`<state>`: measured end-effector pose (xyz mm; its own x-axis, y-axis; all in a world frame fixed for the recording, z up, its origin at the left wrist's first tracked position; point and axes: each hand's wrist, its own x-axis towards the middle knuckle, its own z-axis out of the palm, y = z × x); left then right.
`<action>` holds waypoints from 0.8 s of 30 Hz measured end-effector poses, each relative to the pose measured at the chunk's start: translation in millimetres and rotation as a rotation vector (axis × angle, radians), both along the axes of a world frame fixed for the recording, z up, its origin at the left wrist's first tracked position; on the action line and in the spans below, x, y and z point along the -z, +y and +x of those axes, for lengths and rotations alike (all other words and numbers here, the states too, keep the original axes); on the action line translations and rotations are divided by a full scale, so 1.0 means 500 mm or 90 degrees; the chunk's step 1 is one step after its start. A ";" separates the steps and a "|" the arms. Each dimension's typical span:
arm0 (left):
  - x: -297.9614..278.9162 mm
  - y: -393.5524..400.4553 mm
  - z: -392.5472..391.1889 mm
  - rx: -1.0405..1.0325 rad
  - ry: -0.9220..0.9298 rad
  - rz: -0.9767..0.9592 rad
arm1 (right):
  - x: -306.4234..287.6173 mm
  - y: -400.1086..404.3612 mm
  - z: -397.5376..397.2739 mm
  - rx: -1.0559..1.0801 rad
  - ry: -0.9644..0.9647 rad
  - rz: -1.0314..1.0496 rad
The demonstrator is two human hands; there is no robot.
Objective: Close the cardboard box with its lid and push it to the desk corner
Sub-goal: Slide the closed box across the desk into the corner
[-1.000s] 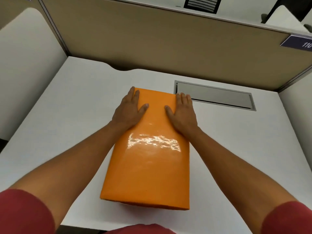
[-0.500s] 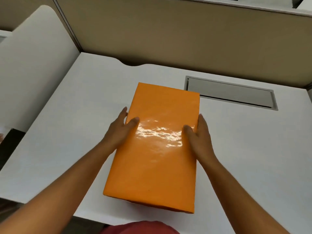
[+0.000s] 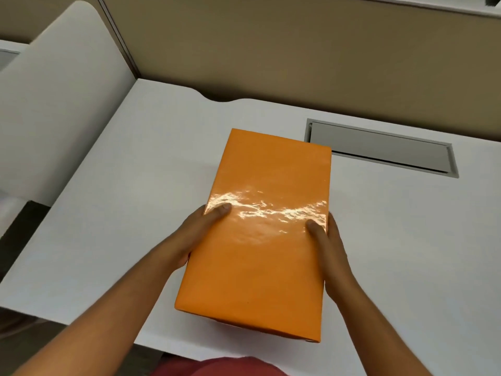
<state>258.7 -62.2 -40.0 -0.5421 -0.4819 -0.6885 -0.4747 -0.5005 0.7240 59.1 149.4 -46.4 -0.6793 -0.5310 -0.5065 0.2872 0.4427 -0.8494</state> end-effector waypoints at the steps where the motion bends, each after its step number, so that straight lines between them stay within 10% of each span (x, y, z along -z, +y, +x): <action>1: 0.002 0.001 0.003 -0.003 0.003 -0.007 | 0.002 0.006 0.009 0.011 -0.032 0.007; 24: -0.076 -0.606 0.244 -0.033 -0.007 -0.113 | -0.050 -0.615 0.233 -0.044 -0.001 -0.045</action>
<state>380.8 -365.3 -1.8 -0.5065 -0.6232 -0.5959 -0.4596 -0.3896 0.7981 175.7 -158.3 -21.3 -0.6389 -0.6115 -0.4668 0.2595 0.3999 -0.8790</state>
